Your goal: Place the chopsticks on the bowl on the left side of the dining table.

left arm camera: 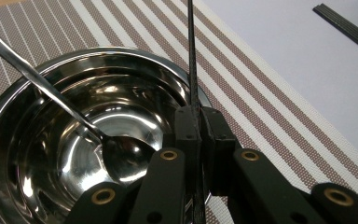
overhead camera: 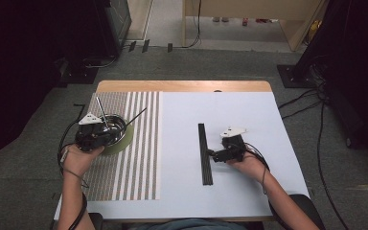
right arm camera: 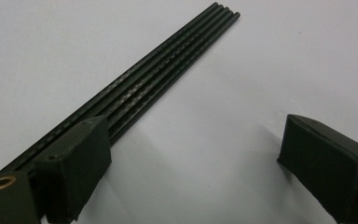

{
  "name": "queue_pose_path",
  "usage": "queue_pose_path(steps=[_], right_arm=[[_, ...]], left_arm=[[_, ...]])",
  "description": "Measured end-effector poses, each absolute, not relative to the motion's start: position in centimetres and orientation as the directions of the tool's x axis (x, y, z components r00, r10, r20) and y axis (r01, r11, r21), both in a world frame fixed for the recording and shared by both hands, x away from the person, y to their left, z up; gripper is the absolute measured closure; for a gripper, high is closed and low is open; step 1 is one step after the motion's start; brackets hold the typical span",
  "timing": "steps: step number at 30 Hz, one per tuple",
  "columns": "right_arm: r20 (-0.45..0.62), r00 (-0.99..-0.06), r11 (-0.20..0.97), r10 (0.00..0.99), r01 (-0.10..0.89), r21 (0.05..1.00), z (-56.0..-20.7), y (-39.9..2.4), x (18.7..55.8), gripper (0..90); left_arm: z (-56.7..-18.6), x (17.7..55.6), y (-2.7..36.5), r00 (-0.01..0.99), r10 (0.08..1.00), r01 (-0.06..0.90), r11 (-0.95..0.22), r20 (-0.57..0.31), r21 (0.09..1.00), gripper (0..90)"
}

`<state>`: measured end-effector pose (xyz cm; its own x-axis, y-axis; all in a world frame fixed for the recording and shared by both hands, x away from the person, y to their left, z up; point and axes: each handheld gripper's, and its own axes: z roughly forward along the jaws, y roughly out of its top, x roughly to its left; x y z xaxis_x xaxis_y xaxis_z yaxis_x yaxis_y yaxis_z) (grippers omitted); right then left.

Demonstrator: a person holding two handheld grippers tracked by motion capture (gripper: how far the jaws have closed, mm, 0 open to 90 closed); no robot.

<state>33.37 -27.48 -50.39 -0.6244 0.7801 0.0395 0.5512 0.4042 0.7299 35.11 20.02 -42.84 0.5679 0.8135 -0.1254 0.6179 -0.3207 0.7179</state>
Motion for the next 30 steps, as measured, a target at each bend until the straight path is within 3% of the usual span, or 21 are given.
queue_pose_path(steps=[12,30], right_arm=[[0.039,-0.625,0.405,0.780,0.551,0.730,-50.4,-27.5,33.4,8.3],[0.040,-0.624,0.404,0.780,0.552,0.730,-50.4,-27.5,33.4,8.3]], left_arm=[[-43.2,35.2,20.9,0.554,0.818,0.635,-0.296,-0.154,0.713,87.3],[-43.6,35.4,22.1,0.520,0.844,0.632,-0.278,-0.131,0.724,86.9]])
